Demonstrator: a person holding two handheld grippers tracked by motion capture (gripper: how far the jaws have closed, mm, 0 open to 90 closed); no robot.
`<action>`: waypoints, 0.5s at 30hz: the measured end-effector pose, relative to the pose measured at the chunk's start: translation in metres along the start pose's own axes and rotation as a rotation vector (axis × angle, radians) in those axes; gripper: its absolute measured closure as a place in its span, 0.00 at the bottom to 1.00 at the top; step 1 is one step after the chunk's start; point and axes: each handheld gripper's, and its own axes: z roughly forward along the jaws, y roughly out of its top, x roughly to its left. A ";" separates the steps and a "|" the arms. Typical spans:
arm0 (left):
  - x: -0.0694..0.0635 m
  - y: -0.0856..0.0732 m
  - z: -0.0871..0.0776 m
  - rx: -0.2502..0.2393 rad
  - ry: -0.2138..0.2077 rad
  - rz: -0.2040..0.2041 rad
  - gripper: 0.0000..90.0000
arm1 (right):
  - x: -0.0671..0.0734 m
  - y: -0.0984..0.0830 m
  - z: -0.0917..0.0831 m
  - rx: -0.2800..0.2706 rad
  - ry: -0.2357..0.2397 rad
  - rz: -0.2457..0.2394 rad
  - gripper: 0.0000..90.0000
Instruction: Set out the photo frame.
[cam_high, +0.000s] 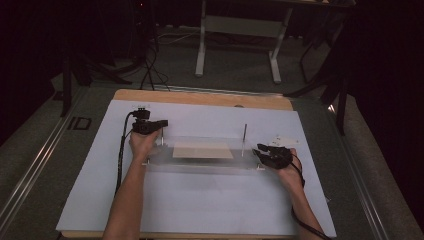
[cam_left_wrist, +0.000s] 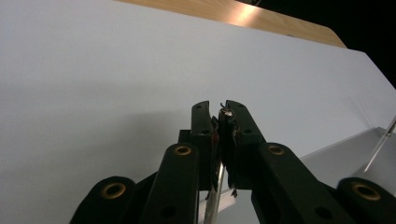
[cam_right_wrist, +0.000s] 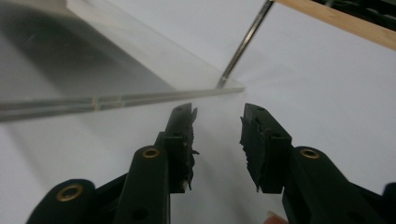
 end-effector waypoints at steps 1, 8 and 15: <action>0.000 0.000 0.000 0.001 0.000 0.000 0.93 | 0.001 0.000 0.000 0.004 0.011 -0.008 0.69; 0.000 0.001 0.001 0.009 -0.001 -0.003 0.93 | 0.012 0.006 0.002 -0.055 0.044 -0.059 0.50; 0.001 0.002 0.001 0.014 -0.003 -0.009 0.92 | 0.021 0.014 0.004 -0.098 0.069 -0.115 0.44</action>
